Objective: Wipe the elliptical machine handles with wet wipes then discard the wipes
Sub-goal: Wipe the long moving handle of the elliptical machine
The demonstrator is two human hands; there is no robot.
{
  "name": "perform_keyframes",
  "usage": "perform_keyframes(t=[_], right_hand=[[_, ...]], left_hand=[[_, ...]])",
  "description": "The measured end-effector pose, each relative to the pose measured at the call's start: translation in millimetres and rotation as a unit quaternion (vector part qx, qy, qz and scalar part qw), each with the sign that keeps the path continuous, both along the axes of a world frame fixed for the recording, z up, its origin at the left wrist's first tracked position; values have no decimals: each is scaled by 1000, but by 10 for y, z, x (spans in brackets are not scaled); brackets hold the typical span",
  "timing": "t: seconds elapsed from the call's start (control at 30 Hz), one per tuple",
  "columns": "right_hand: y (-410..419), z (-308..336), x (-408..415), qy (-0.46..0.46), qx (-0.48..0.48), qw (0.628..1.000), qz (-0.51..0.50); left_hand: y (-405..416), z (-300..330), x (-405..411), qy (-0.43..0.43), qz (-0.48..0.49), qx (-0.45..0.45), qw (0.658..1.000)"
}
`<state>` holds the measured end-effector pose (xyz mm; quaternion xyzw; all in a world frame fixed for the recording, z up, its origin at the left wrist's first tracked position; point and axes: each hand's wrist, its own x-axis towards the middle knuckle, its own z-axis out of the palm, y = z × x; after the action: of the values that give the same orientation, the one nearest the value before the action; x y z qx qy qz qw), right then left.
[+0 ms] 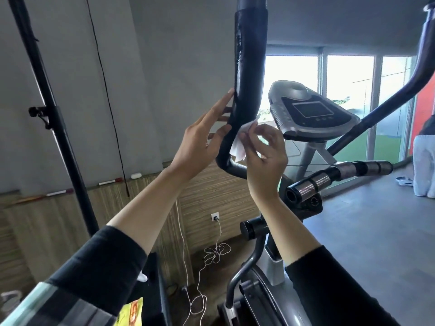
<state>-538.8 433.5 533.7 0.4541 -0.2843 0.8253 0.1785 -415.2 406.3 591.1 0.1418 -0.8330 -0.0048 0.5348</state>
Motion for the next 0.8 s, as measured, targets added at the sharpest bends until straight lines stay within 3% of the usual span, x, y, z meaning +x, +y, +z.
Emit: perform_keyframes(t=[0.23, 0.43, 0.67, 0.8], right_hand=[[18, 65, 10, 18, -57, 997, -52], [-377, -369, 76, 12, 75, 995, -61], [-358, -323, 146, -71, 44, 996, 6], [-514, -427, 145, -34, 85, 994, -51]], left_hand=[[-65, -66, 10, -2, -1, 21, 1000], [-161, -113, 13, 1, 4, 48, 999], [-233, -160, 16, 12, -11, 81, 997], [-321, -178, 17, 9, -2, 83, 996]])
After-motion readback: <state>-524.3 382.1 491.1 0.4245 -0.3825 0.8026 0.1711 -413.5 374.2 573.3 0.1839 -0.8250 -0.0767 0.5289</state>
